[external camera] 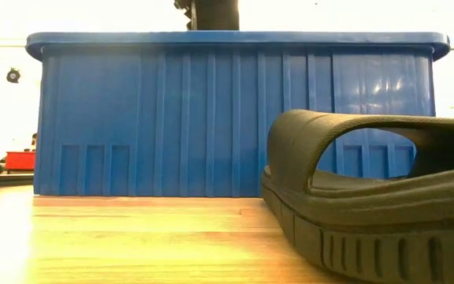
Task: Pick and place slides into bin
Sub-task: Put the black slide into the bin
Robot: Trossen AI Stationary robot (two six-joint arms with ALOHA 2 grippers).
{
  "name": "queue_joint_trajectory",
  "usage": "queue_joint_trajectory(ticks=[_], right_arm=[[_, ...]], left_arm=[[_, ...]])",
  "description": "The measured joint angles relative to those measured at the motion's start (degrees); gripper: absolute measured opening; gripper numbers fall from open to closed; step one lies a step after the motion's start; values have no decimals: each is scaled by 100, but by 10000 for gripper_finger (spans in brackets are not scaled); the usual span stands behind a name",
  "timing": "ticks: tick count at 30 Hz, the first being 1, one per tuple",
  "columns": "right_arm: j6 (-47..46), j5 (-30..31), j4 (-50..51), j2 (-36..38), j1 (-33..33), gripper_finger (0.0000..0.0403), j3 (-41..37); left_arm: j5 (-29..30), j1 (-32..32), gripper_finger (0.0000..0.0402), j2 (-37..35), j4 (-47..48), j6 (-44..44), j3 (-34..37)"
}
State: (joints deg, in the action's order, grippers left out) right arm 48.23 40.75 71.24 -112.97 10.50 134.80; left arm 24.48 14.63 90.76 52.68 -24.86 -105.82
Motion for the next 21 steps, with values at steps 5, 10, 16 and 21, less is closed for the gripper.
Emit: queue_joint_trajectory(ticks=[5, 10, 16, 21], right_arm=[[-7, 32, 13, 0, -21, 60, -1], [-562, 672, 16, 8, -121, 136, 0], [-1287, 850, 93, 287, -140, 216, 3], [-2182, 452, 270, 705, -145, 234, 4]], left_arm=[[104, 0, 4, 0, -138, -261, 0], [224, 88, 2, -9, -114, -308, 15], [369, 238, 1, -42, 18, -515, 24], [437, 333, 1, -44, 97, -659, 36]])
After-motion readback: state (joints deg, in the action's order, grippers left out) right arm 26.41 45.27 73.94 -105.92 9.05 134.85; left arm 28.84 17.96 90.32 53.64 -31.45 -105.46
